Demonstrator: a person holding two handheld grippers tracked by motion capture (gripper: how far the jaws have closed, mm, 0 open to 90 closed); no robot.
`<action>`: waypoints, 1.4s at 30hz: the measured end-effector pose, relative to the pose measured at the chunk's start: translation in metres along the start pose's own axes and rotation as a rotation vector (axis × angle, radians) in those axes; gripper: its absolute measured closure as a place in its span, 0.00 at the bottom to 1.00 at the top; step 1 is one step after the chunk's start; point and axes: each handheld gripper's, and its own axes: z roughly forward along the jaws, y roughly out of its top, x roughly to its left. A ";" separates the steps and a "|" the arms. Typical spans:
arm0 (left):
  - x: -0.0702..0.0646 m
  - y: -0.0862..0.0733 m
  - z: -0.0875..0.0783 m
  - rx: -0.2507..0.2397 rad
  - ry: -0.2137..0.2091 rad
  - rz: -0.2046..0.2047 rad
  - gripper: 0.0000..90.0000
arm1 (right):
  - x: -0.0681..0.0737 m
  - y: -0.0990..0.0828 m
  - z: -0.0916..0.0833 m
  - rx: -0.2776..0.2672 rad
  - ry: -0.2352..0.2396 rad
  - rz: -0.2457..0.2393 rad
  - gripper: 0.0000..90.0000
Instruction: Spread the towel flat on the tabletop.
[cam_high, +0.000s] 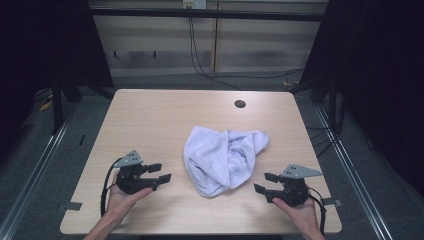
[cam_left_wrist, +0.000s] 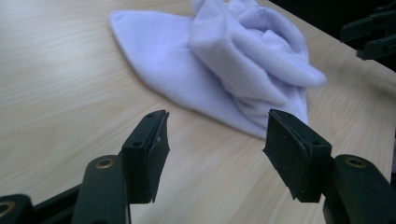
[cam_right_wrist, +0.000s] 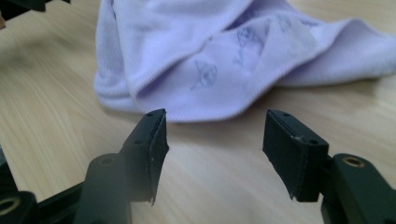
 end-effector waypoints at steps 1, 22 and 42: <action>0.000 0.000 0.000 0.000 0.000 0.000 0.44 | 0.000 0.000 0.000 0.000 0.000 0.000 0.44; -0.005 -0.001 0.017 0.029 -0.019 0.029 0.49 | -0.020 0.040 0.124 0.169 0.071 -0.057 0.39; 0.007 0.003 0.002 -0.041 0.001 -0.022 0.39 | 0.065 0.035 0.134 0.204 0.379 -0.238 0.68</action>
